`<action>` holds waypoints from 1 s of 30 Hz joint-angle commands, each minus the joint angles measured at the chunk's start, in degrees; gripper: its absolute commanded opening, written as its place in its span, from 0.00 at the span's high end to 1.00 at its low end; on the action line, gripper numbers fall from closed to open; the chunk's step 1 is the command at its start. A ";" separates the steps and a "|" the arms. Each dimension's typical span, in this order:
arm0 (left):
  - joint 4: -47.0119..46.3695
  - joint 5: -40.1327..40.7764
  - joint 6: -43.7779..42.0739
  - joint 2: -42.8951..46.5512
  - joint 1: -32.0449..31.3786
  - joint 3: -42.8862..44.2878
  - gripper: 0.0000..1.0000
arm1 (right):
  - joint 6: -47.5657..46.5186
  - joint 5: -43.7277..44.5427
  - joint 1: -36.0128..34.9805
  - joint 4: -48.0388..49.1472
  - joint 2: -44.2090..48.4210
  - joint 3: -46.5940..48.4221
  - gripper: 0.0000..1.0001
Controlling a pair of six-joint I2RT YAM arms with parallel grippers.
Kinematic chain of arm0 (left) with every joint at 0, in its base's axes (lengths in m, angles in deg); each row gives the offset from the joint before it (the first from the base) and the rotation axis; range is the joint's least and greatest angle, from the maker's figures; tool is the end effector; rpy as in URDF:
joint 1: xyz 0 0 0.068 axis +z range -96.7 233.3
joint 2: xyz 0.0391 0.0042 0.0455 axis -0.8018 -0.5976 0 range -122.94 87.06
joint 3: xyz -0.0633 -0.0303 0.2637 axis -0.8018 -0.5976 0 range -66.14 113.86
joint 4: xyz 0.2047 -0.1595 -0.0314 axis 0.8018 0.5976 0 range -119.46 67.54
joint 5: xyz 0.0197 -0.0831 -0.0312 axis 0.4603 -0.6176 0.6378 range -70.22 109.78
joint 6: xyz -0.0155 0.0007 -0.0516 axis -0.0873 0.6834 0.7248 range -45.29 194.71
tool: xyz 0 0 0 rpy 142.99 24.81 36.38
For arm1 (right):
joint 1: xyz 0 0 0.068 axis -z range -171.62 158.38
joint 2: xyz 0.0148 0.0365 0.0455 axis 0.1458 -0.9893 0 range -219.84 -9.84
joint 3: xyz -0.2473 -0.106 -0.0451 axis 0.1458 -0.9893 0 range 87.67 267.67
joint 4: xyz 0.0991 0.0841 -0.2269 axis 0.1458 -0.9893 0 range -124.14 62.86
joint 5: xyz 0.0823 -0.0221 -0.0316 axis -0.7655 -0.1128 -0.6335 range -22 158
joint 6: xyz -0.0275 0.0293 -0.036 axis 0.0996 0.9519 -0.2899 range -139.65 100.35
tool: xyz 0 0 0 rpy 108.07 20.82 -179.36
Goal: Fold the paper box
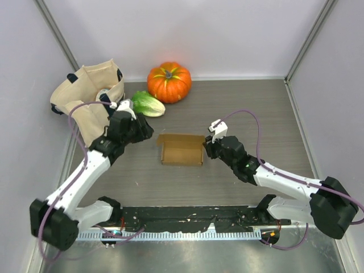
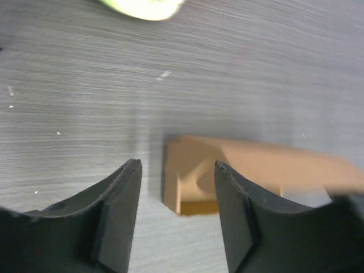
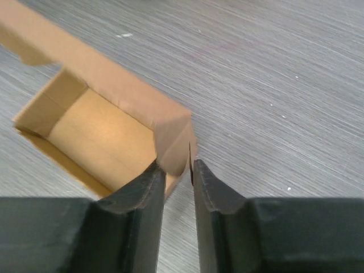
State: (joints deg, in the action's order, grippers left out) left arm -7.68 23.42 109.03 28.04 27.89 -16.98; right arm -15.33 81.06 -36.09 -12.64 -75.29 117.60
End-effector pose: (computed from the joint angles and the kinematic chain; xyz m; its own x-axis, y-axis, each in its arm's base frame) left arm 0.2077 -0.0962 0.2996 -0.6052 -0.3354 -0.7219 0.0463 0.8905 -0.4526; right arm 0.1811 0.1666 0.2211 -0.2953 -0.1872 -0.9369 -0.5111 0.8594 -0.0106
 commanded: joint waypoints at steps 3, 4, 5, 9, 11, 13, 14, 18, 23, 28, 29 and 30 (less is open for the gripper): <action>-1.21 -3.37 6.01 -16.02 10.72 7.15 0.49 | 4.28 -4.62 -0.27 2.81 5.42 -0.05 0.50; -1.13 -5.03 6.45 -17.77 11.43 8.21 0.52 | 5.51 -4.62 -0.18 1.94 5.68 0.12 0.48; -1.39 -8.00 6.80 -20.75 12.39 9.01 0.54 | 8.92 -4.71 -0.18 1.41 6.03 0.82 0.46; -2.53 -12.60 6.54 -22.37 12.40 8.85 0.64 | 20.94 -0.95 0.26 -8.67 8.31 6.53 0.38; -3.32 -14.27 5.76 -21.66 12.40 7.61 0.63 | 27.21 2.85 3.14 -20.26 8.85 11.27 0.30; 1.05 -14.27 3.30 -21.57 12.31 8.48 0.61 | 32.41 -0.03 7.62 -30.35 8.76 15.39 0.29; 2.90 -14.19 2.25 -21.75 12.23 9.10 0.61 | 33.73 -3.10 13.38 -33.19 8.76 16.46 0.29; 11.68 -11.92 -1.97 -24.03 12.05 12.96 0.60 | 32.17 -8.67 23.53 -43.04 4.21 20.51 0.43; 15.13 -12.86 -4.35 -27.45 11.61 14.46 0.60 | 26.27 -17.88 24.60 -45.09 -12.90 26.49 0.60; 17.42 -13.66 -7.16 -30.36 7.84 16.13 0.60 | 24.60 -18.86 20.05 -42.19 -18.83 27.54 0.65; 17.94 -13.75 -7.43 -30.71 7.40 16.31 0.60 | 24.34 -18.25 18.99 -42.19 -20.14 27.90 0.67; 18.21 -13.83 -7.61 -30.80 7.13 16.31 0.60 | 24.25 -17.38 18.11 -42.62 -20.42 28.33 0.67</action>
State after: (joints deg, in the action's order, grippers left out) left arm 6.94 11.44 104.64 -2.35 37.16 -3.16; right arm 10.81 65.04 -14.40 -54.47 -95.90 142.96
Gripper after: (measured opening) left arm 0.400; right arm 0.343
